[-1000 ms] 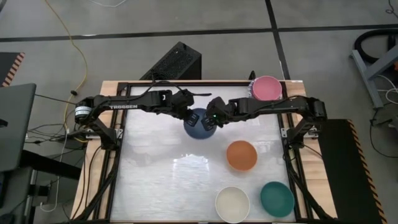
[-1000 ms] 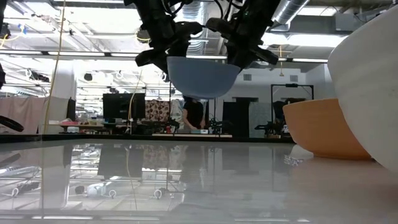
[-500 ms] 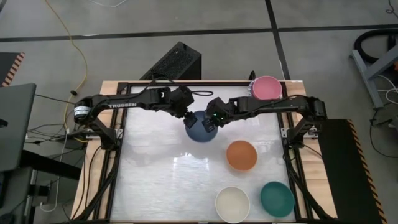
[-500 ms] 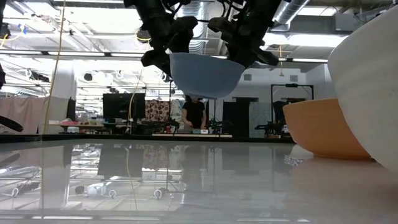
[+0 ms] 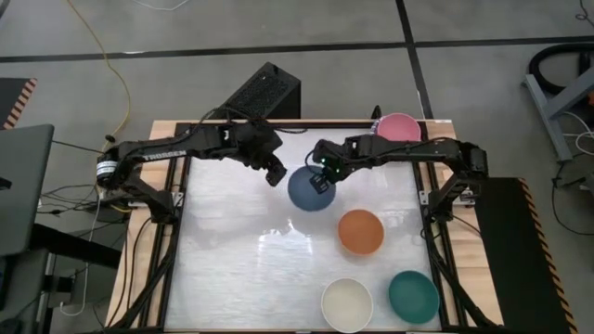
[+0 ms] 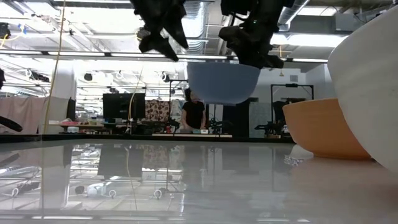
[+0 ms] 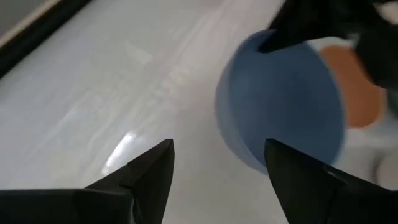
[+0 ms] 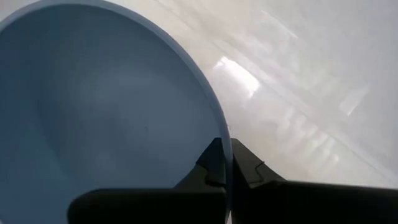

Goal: Nest bowls inside each other
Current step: Stack the blue bowl on top of the pink bowl

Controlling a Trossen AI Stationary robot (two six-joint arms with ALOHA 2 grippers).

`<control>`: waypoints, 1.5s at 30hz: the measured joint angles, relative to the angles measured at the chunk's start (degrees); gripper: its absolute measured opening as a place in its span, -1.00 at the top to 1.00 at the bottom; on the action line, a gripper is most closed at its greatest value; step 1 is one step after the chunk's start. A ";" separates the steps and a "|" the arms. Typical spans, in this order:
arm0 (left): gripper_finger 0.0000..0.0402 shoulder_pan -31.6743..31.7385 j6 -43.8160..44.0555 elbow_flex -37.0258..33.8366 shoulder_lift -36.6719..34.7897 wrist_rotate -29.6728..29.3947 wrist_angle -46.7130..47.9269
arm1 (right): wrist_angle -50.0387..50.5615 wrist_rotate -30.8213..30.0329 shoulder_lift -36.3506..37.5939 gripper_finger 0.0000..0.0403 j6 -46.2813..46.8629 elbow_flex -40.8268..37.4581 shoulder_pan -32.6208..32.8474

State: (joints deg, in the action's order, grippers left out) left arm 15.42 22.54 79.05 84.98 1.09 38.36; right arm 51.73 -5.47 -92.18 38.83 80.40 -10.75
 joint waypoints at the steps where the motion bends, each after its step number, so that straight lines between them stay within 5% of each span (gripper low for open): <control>1: -0.18 0.00 0.17 0.00 -1.08 0.00 0.01 | -0.12 0.31 0.21 0.96 -1.11 0.00 -0.68; 16: -0.18 -0.04 1.27 0.00 -18.19 -10.68 -0.39 | 6.29 1.26 12.23 0.96 -8.98 0.00 -22.16; 28: -0.18 -0.07 1.25 0.00 -21.83 -15.39 0.03 | 15.00 -1.16 19.50 0.96 -9.99 -0.02 -40.75; 37: -0.18 -0.09 2.15 -0.74 -21.52 -15.39 0.44 | 14.37 -3.70 20.77 0.96 -2.79 -0.09 -45.88; 45: -0.18 -0.09 3.21 -0.74 -21.56 -14.95 0.73 | 9.44 -9.65 21.07 0.96 16.36 -4.26 -43.84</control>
State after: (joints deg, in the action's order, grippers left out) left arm 15.33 25.76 78.30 63.42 -13.86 39.09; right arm 61.18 -15.12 -71.11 55.20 76.14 -54.59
